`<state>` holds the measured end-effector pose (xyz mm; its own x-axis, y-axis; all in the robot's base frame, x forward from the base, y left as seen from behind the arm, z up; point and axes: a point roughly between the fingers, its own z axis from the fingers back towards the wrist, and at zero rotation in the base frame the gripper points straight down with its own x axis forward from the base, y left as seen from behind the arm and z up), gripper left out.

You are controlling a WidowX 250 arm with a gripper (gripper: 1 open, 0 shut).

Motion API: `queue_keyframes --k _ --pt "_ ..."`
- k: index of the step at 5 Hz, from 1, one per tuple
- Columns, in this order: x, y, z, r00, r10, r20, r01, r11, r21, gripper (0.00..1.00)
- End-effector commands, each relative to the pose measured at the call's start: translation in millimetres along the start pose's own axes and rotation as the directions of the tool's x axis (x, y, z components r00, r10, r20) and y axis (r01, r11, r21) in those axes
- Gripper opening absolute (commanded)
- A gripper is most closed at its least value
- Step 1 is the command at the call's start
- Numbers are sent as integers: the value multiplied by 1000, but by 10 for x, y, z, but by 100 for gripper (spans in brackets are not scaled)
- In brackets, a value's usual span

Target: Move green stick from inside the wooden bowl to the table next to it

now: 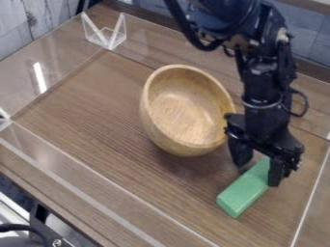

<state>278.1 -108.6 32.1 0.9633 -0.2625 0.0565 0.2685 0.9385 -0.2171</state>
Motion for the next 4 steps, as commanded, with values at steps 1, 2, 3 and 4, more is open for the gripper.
queue_keyframes --k 1,2,3,4 --pt "57 -13 153 998 -41 53 42 999 -17 100" --pt "31 -15 171 996 -64 59 66 997 -26 100" --pt "124 167 145 996 -32 78 34 999 -26 100" --pt "218 355 91 996 10 89 -8 1000 -22 100"
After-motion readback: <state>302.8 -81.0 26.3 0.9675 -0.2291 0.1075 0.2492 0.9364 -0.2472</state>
